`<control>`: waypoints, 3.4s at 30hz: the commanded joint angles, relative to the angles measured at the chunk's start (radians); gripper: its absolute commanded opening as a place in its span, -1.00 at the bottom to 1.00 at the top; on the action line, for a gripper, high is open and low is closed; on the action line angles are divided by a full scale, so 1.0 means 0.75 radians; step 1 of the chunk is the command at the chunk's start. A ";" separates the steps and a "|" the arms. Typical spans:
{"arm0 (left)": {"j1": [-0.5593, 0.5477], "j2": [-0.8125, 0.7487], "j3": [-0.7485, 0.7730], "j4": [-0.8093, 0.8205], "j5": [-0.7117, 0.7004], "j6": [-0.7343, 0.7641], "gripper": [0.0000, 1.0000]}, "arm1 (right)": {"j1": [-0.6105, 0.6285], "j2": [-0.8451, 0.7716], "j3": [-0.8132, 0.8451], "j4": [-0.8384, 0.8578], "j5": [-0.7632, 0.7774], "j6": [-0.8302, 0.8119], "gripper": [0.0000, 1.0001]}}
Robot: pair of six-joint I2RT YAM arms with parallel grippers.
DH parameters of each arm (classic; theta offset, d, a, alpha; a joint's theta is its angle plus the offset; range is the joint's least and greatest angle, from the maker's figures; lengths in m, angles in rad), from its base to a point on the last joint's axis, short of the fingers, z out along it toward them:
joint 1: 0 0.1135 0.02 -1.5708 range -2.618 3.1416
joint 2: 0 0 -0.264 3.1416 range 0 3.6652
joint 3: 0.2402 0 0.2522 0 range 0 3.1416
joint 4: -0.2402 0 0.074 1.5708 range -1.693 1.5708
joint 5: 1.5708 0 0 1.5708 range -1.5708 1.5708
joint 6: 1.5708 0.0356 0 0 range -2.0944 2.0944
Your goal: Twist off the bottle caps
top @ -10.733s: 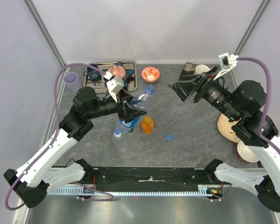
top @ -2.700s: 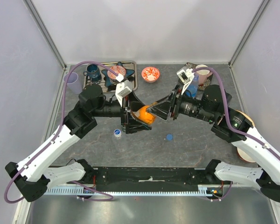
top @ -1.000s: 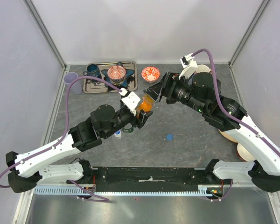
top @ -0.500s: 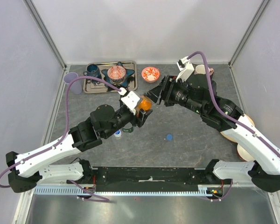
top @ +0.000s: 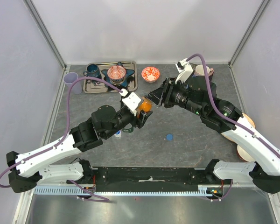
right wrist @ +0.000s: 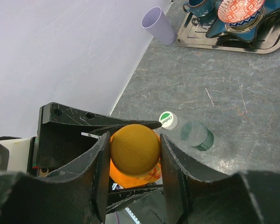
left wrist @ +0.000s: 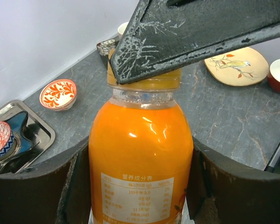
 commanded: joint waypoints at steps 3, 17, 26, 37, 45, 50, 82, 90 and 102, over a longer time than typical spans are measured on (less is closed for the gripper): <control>-0.004 -0.084 0.007 0.083 0.182 -0.027 -0.26 | 0.000 -0.042 -0.048 0.004 -0.089 -0.196 -1.00; 0.368 -0.102 0.081 0.237 1.554 -0.499 -0.36 | 0.000 -0.140 -0.064 0.134 -0.649 -0.542 -1.00; 0.442 -0.012 0.028 0.567 1.911 -0.780 -0.41 | 0.002 -0.171 -0.058 0.202 -1.087 -0.754 -1.00; 0.442 0.018 -0.013 0.694 1.940 -0.850 -0.42 | 0.000 -0.130 -0.126 0.155 -1.247 -0.830 -1.00; 0.442 0.008 0.001 0.539 1.836 -0.735 -0.43 | 0.000 -0.157 -0.116 0.165 -1.012 -0.704 -0.43; 0.442 -0.004 0.003 0.441 1.750 -0.637 -0.43 | 0.000 -0.191 -0.093 0.167 -0.849 -0.659 -0.35; 0.419 -0.057 -0.007 0.185 1.178 -0.353 -0.42 | 0.000 -0.059 0.277 0.024 -0.231 -0.321 0.96; 0.154 -0.063 -0.013 0.152 0.441 -0.109 -0.40 | 0.000 0.091 0.392 -0.184 -0.040 -0.137 0.96; -0.006 -0.045 -0.052 0.250 -0.016 0.054 -0.42 | 0.000 0.107 0.333 -0.230 0.013 -0.102 0.92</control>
